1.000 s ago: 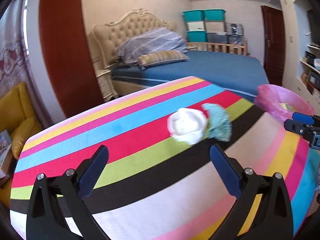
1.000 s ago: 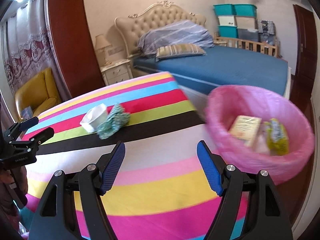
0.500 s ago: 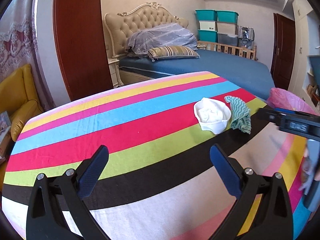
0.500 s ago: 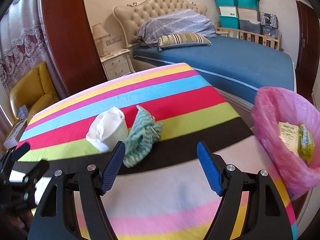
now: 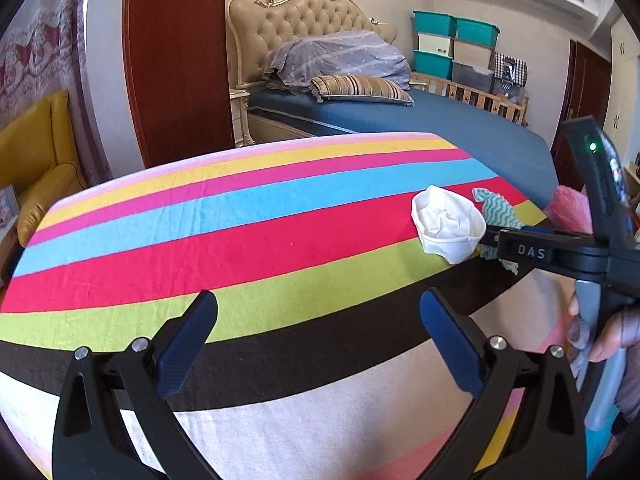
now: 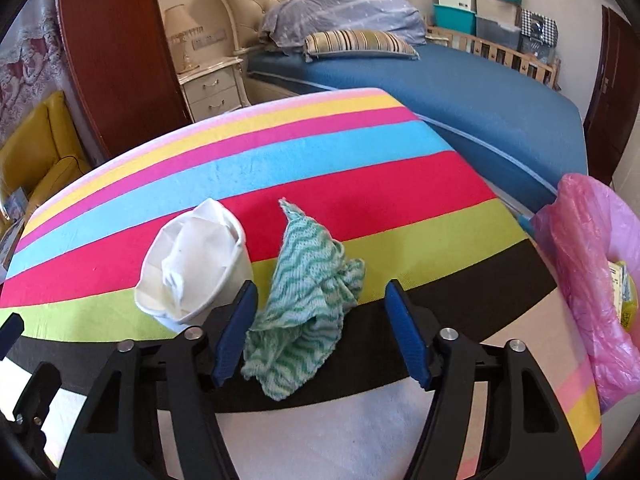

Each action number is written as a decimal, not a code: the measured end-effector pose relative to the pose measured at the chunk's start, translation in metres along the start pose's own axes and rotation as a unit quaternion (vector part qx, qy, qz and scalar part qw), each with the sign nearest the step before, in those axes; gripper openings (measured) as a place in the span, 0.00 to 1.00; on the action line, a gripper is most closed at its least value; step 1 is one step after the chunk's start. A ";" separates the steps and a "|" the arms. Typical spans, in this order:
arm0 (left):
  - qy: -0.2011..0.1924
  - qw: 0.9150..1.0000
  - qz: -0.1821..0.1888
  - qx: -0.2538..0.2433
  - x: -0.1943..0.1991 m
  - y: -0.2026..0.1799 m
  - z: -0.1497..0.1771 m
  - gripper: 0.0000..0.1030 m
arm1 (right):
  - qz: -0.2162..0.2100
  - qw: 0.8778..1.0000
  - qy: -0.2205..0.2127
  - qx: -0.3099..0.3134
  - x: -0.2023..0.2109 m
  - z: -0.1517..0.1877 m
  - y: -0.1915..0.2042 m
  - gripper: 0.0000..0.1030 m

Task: Collect trash
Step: 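Grasp the green patterned cloth with the right gripper while the left grasps the white paper cup, then carry the paper cup and green cloth over the pink wastebasket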

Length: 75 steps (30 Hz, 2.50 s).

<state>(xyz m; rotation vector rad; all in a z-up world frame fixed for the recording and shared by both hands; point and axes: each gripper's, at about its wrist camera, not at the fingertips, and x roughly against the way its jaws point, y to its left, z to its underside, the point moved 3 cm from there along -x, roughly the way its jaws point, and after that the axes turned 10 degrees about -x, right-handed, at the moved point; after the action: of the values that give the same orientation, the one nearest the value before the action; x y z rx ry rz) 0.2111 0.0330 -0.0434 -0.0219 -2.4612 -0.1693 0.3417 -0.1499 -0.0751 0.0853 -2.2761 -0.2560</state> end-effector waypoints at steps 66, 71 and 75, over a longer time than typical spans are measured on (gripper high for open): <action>-0.004 0.998 0.046 -0.047 0.007 -0.091 -0.012 0.57 | -0.034 0.997 -0.072 0.014 0.077 0.038 -0.080 0.31; -0.023 0.998 0.042 -0.037 0.027 -0.083 -0.002 0.57 | -0.049 0.996 -0.076 0.029 0.092 0.057 -0.076 0.31; -0.035 0.998 0.043 -0.025 0.037 -0.080 0.003 0.57 | -0.060 0.993 -0.083 0.051 0.108 0.071 -0.070 0.31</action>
<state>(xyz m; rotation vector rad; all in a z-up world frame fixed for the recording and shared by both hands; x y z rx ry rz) 0.1757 -0.0472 -0.0324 -0.1573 -2.5192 -0.1943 0.2155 -0.2229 -0.0561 0.2640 -2.4533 -0.2161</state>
